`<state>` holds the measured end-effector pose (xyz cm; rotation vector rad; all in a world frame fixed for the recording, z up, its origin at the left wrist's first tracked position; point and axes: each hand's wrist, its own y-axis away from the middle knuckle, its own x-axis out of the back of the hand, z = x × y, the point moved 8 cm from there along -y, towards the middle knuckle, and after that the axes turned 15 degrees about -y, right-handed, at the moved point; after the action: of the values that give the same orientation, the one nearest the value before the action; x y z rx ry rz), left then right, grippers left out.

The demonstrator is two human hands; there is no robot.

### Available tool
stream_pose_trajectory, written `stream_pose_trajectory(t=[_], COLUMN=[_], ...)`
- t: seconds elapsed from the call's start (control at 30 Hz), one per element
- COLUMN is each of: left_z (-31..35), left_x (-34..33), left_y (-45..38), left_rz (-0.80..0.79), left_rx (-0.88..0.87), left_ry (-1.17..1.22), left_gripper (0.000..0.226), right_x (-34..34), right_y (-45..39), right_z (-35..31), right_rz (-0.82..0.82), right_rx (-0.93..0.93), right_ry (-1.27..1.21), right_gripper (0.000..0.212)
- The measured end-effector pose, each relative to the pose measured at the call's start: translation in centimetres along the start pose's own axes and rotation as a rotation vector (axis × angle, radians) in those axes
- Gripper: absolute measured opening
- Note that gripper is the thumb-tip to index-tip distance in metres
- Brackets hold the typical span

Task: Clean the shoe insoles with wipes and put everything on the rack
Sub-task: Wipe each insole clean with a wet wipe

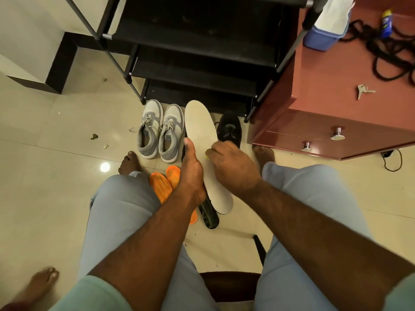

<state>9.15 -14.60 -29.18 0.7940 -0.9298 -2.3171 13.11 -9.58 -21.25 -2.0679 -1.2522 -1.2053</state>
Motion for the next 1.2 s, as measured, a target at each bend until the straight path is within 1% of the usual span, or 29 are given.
stream_pose_trajectory(t=[0.03,0.07,0.2,0.27,0.33,0.43,0.47,0.5,0.53,0.6,0.63,0.67,0.73,0.83,0.93,1.0,1.1,1.13,1.2], left_z=[0.0,0.0,-0.1,-0.2,-0.2,-0.5,-0.6,-0.6,-0.4,-0.1,0.0,0.1,0.1,-0.5,-1.0,-1.1,-0.6,-0.4,-0.2], left_x=[0.0,-0.1,-0.4,-0.3,-0.4,-0.6,-0.7,-0.8,-0.9,-1.1,-1.1,-1.0,-1.0,-0.8,-0.4,-0.6,-1.1,-1.2,-1.1], left_y=[0.1,0.1,-0.2,-0.4,-0.3,0.1,0.2,0.3,0.2,0.0,-0.1,-0.2,-0.1,0.0,-0.1,-0.1,0.0,0.0,0.1], left_rz=[-0.004,-0.007,-0.037,-0.051,-0.066,-0.084,-0.084,-0.086,-0.090,-0.118,-0.125,-0.126,-0.132,-0.126,-0.093,-0.107,-0.128,-0.131,-0.129], left_rx=[0.002,0.000,-0.003,-0.003,-0.001,0.036,0.041,0.034,0.019,-0.002,-0.008,-0.012,-0.002,0.059,0.085,0.089,0.060,0.054,0.050], left_ry=[0.012,0.014,-0.015,-0.004,0.031,0.116,0.120,0.099,0.066,0.027,0.022,0.020,0.043,0.171,0.166,0.081,0.053,0.055,0.059], left_gripper=[0.068,0.069,0.078,0.078,0.077,0.076,0.076,0.076,0.075,0.075,0.075,0.075,0.075,0.074,0.076,0.078,0.074,0.073,0.072], right_x=[0.1,0.1,-0.4,-0.4,-0.3,0.3,0.5,0.4,0.5,0.5,0.6,0.6,0.7,0.7,0.3,0.8,1.5,1.5,1.7], right_y=[0.2,0.2,-0.6,-0.7,-0.7,0.1,0.2,0.1,-0.1,-0.6,-0.7,-0.8,-0.9,-0.5,-0.6,-0.9,-1.1,-1.0,-1.1], right_z=[-0.6,-0.4,3.7,4.2,3.1,-0.8,-1.1,-0.5,0.8,4.4,5.5,5.8,4.1,-0.9,-1.7,0.2,4.1,4.6,3.5], right_rz=[0.029,0.017,-0.030,-0.013,0.017,0.098,0.117,0.104,0.109,0.100,0.097,0.086,0.081,0.130,0.101,0.104,0.072,0.063,0.064], right_rx=[0.046,0.034,-0.200,-0.229,-0.182,0.049,0.076,0.046,-0.027,-0.230,-0.282,-0.292,-0.199,0.025,0.055,-0.018,-0.243,-0.267,-0.216], right_ry=[0.011,0.005,-0.026,-0.042,-0.059,-0.117,-0.105,-0.109,-0.124,-0.159,-0.167,-0.168,-0.179,-0.189,-0.176,-0.208,-0.251,-0.249,-0.244], right_gripper=[0.022,0.022,0.032,0.032,0.031,0.022,0.022,0.024,0.026,0.028,0.027,0.027,0.028,0.022,0.021,0.024,0.031,0.031,0.030])
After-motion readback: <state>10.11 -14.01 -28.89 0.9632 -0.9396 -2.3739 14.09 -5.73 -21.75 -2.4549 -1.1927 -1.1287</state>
